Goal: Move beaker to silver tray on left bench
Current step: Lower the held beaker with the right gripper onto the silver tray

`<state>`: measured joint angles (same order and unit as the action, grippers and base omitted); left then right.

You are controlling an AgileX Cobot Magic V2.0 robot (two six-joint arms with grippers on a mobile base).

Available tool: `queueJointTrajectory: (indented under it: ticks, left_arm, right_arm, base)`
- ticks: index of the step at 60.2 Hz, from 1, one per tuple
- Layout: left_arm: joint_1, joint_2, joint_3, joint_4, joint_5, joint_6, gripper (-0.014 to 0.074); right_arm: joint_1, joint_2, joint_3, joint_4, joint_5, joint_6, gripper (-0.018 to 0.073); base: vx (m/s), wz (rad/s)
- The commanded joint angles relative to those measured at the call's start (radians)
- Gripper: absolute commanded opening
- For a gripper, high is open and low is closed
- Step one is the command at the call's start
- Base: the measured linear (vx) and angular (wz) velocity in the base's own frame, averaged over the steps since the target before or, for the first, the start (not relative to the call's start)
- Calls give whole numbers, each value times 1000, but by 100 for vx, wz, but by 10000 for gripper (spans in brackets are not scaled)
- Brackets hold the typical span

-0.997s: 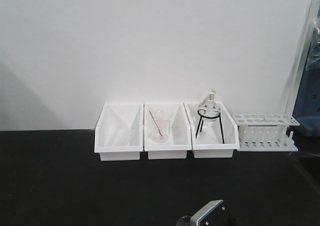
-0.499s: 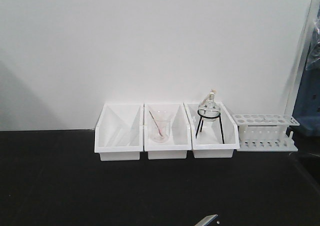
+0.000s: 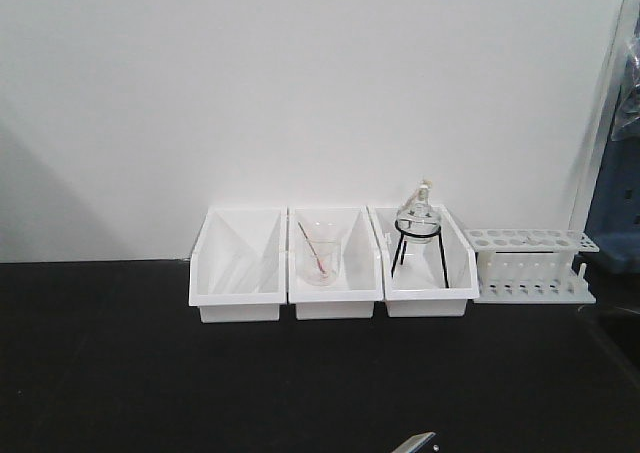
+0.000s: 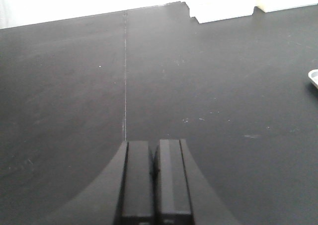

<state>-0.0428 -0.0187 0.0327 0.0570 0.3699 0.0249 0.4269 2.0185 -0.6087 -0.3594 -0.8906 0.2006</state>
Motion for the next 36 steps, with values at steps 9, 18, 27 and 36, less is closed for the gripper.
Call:
queueJointTrajectory:
  ticks: [9,18,27,36]
  left_arm:
    - [-7,-7,20,-3,-76,-2,1]
    - [-7,-7,20,-3,-76,-2,1]
    - [-7,-7,20,-3,-76,-2,1]
    - [-7,-7,20,-3,-76,-2,1]
  right_arm:
    - [0,-101,-17,4,-62,16,671]
    - [0,-210,-17,5,-62,18,644]
    - [0,-371,-17,6,-8,60,564]
    - [0,-578,-17,6,182,134,388]
  base:
    - [0,0]
    - [0,0]
    - [0,0]
    - [0,0]
